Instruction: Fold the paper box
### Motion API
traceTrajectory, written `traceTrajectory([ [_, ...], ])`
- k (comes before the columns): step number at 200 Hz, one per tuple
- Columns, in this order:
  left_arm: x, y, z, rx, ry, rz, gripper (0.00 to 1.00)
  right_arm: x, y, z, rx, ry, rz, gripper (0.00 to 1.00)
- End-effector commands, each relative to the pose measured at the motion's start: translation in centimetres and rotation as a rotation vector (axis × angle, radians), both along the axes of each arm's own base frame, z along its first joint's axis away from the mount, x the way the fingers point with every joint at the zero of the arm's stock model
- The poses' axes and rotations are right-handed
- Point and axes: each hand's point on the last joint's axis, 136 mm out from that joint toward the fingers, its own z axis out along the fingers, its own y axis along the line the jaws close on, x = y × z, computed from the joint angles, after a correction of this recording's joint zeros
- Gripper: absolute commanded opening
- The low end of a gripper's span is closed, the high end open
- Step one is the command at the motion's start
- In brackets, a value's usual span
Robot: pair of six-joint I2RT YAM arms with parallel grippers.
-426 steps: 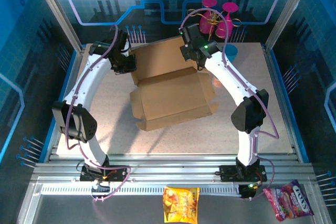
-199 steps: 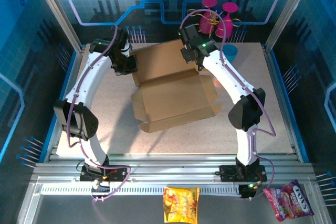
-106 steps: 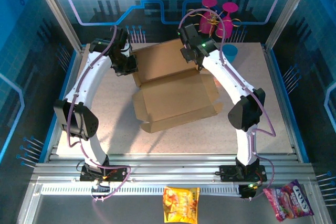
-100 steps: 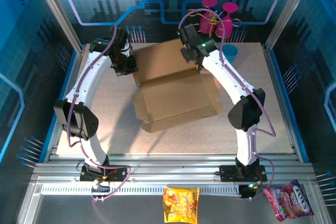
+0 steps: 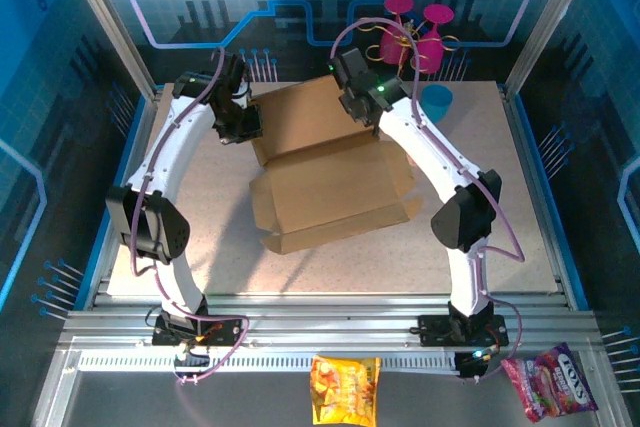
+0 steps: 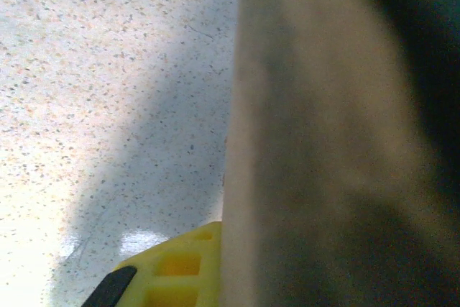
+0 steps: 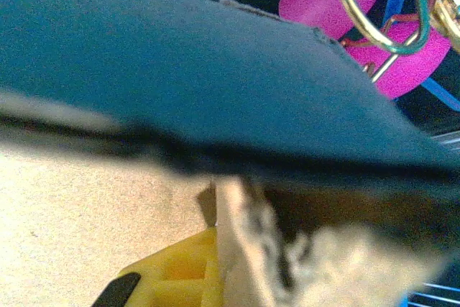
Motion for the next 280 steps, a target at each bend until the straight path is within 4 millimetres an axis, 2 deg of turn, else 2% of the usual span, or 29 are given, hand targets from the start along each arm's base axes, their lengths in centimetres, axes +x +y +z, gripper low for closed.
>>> traceTrajectory([
  [1,0.0,1.2,0.8,0.106,-0.024,0.015,0.00,-0.9,-0.9,-0.4,-0.083,0.040,-0.030,0.00],
  [21,0.0,1.3,0.7,0.158,-0.039,0.014,0.00,-1.0,-0.6,-0.3,-0.064,0.040,-0.036,0.00],
  [56,0.0,0.9,0.7,0.130,-0.046,0.027,0.00,-1.1,-0.3,-0.6,-0.052,0.051,-0.032,0.00],
  [136,0.4,0.1,1.6,0.084,-0.046,0.018,0.00,-1.3,-0.8,-0.6,-0.170,0.021,-0.043,0.00],
  [171,0.5,-0.1,1.9,0.041,-0.042,0.022,0.00,-1.7,0.5,0.1,-0.031,0.033,0.014,0.00],
  [203,0.6,0.2,1.8,0.000,-0.033,0.041,0.00,-2.4,1.8,2.4,0.131,0.025,0.077,0.31],
  [238,0.7,0.4,1.6,-0.027,-0.030,0.056,0.00,-3.6,2.4,6.4,0.343,0.003,0.148,0.60],
  [256,0.8,0.5,1.4,-0.032,-0.027,0.062,0.00,-4.1,2.0,8.0,0.406,-0.011,0.152,0.67],
  [280,0.8,0.7,1.2,-0.033,-0.024,0.074,0.00,-4.4,0.0,8.9,0.532,-0.004,0.091,0.67],
])
